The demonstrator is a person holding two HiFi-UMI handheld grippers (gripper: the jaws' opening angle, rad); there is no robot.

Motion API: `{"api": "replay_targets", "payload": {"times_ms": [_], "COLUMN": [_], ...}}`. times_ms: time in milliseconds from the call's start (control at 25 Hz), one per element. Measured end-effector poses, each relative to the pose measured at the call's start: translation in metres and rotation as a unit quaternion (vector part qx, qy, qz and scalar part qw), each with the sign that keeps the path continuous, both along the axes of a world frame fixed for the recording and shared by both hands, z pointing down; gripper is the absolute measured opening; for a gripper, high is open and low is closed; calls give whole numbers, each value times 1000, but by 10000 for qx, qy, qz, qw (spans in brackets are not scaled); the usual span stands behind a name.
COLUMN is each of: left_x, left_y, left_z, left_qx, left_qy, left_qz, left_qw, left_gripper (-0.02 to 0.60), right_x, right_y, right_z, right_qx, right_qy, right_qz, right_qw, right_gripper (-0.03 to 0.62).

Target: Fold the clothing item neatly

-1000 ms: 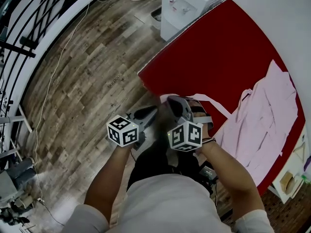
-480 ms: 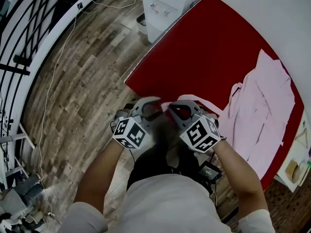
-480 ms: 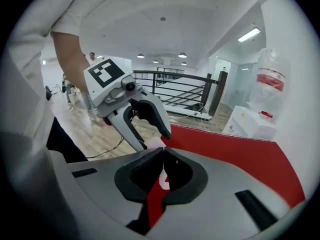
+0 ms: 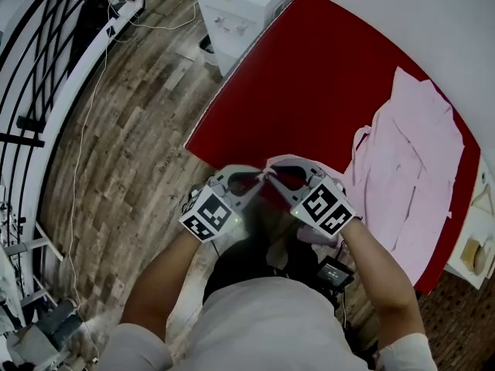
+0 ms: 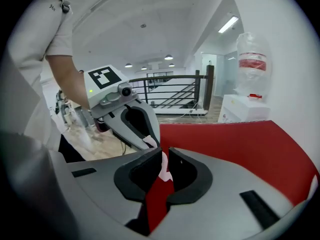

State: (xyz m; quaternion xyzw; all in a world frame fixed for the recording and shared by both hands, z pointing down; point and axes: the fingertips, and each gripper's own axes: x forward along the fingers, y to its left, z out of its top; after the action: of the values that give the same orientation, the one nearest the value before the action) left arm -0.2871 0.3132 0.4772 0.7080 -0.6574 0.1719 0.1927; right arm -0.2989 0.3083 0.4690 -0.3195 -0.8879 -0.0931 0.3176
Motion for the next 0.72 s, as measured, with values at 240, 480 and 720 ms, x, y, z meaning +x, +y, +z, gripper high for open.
{"api": "replay_targets", "payload": {"times_ms": [240, 480, 720], "left_x": [-35, -49, -38], "left_y": [5, 10, 2], "left_z": [-21, -58, -82], "left_qx": [839, 1268, 1636], "left_qy": [2807, 3629, 4669], "left_qz": [-1672, -2304, -2618], "left_qw": [9414, 8939, 8287], "left_gripper": [26, 26, 26], "right_x": [-3, 11, -3], "right_y": [-46, -23, -9], "right_z": [-17, -26, -29], "right_qx": [226, 747, 2290], "right_qy": [-606, -1151, -1826], "right_qz": [1220, 1523, 1499], "right_qw": [9904, 9788, 9443], "right_gripper": [23, 26, 129]}}
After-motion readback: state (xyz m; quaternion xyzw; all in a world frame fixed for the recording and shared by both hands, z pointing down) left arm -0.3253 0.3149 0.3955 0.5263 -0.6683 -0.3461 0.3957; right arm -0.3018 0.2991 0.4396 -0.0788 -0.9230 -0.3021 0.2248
